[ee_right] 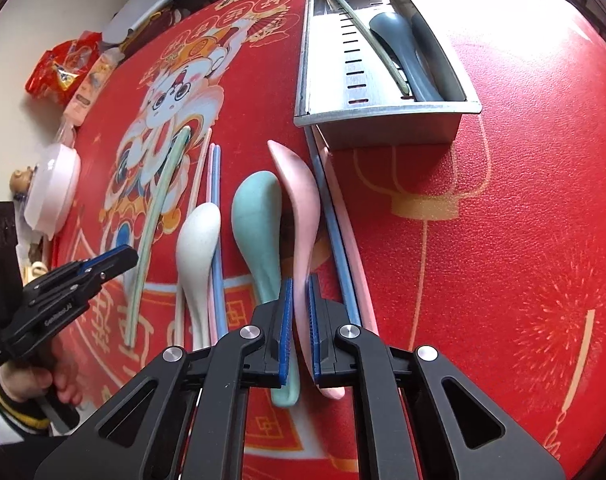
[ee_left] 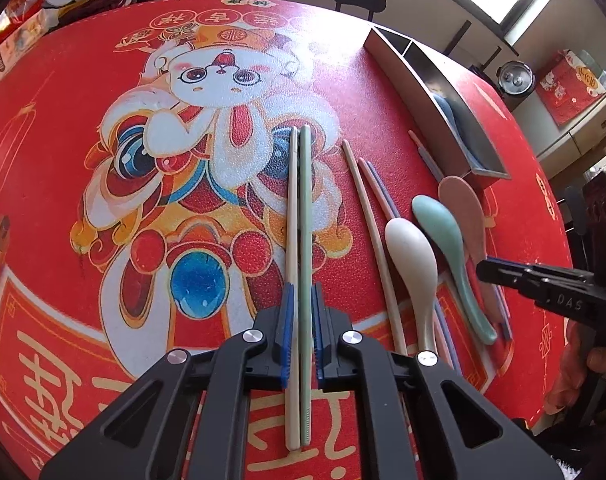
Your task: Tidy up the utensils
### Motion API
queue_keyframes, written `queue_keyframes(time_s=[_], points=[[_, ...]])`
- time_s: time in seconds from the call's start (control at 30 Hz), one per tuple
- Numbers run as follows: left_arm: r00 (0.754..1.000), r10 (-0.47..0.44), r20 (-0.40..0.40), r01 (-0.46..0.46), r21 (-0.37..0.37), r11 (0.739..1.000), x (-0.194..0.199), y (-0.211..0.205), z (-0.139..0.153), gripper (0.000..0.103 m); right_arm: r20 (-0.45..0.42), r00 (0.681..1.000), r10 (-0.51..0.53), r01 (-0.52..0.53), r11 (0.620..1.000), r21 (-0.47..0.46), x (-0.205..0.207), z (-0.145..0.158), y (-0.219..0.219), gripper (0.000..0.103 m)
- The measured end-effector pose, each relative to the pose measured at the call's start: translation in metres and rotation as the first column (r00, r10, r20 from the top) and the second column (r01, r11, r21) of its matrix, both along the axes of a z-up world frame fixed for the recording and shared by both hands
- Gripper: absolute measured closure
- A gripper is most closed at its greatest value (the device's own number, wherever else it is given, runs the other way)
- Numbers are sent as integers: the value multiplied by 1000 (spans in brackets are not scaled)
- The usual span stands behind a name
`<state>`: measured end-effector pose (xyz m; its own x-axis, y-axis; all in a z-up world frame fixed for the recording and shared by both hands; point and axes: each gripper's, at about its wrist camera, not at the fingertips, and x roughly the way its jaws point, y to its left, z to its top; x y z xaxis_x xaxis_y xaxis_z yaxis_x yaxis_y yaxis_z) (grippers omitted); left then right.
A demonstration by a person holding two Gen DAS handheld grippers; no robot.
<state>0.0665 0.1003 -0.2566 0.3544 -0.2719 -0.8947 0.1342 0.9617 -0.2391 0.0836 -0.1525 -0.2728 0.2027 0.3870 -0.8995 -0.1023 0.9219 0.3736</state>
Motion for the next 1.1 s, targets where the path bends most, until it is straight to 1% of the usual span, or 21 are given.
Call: queue_keyframes(time_s=[0.1, 0.17, 0.27, 0.57, 0.67, 0.77, 0.9, 1.0, 1.1], points=[[1000, -4, -2, 4, 15, 1000, 7, 1, 0, 95, -6, 1000, -12, 12, 1000, 13, 1, -1, -1, 95], [1000, -13, -2, 13, 52, 999, 11, -1, -3, 94, -14, 1000, -17, 17, 1000, 7, 1, -3, -1, 95], [1000, -13, -18, 14, 61, 998, 17, -1, -9, 95, -26, 999, -29, 30, 999, 22, 1, -5, -4, 95], [998, -51, 22, 48, 126, 991, 16, -10, -10, 95, -26, 1000, -17, 17, 1000, 19, 2, -8, -2, 95], [999, -34, 16, 32, 108, 994, 12, -9, -10, 97, -21, 1000, -19, 20, 999, 25, 4, -9, -2, 95], [1000, -16, -9, 17, 59, 998, 6, -3, -11, 97, -11, 1000, -15, 15, 1000, 21, 5, -9, -1, 96], [1000, -4, -15, 4, 38, 999, 2, 1, -12, 97, -1, 1000, -8, 8, 1000, 1, 5, -8, 1, 96], [1000, -4, -10, 5, 44, 999, 2, 0, -12, 97, 10, 1000, 13, -12, 999, -39, 5, -6, 7, 96], [1000, -21, 9, 20, 61, 998, 1, -2, -12, 96, 8, 1000, 8, -8, 1000, -28, 6, -7, 5, 96]])
